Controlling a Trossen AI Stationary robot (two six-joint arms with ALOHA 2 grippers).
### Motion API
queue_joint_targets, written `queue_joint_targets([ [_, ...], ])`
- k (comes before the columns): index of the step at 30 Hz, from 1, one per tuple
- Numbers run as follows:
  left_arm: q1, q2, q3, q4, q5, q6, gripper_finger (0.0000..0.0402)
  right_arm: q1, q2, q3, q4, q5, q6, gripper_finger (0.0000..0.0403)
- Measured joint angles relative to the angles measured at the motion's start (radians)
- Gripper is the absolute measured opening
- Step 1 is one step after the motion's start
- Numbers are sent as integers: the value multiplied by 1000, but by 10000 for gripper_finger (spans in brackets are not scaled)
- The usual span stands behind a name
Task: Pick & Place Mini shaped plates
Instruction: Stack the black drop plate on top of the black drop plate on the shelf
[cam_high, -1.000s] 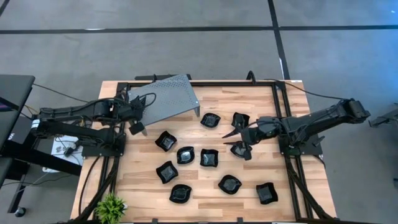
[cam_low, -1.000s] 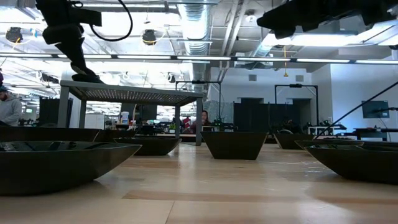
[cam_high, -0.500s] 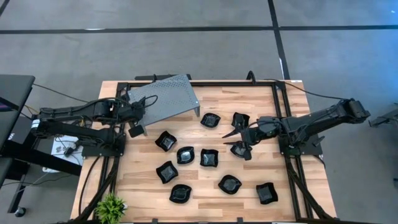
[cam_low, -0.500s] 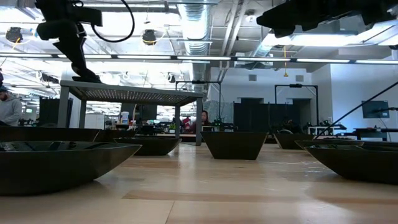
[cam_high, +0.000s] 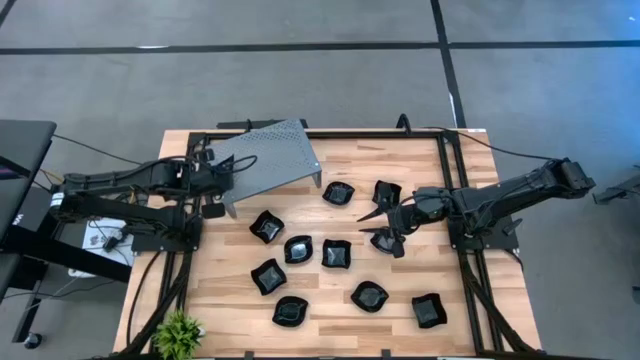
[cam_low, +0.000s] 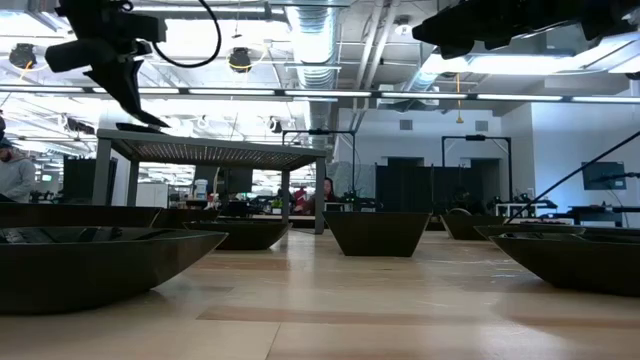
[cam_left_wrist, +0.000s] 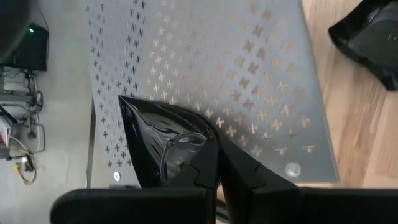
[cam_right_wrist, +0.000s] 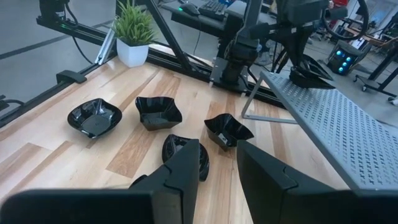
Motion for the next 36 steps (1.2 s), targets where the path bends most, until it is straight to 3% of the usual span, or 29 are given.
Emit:
queue_joint_targets([
  [7,50,0,0,-43,11,-4,9,11,0,0,-3,0,15,103],
  [13,64,0,-29,-40,78,-1,9,22,0,0,-3,0,15,103],
  [19,63,-1,-97,46,55,26,9,22,0,0,-3,0,17,103],
  [36,22,-1,-99,101,18,50,9,-9,0,0,-3,0,10,103],
])
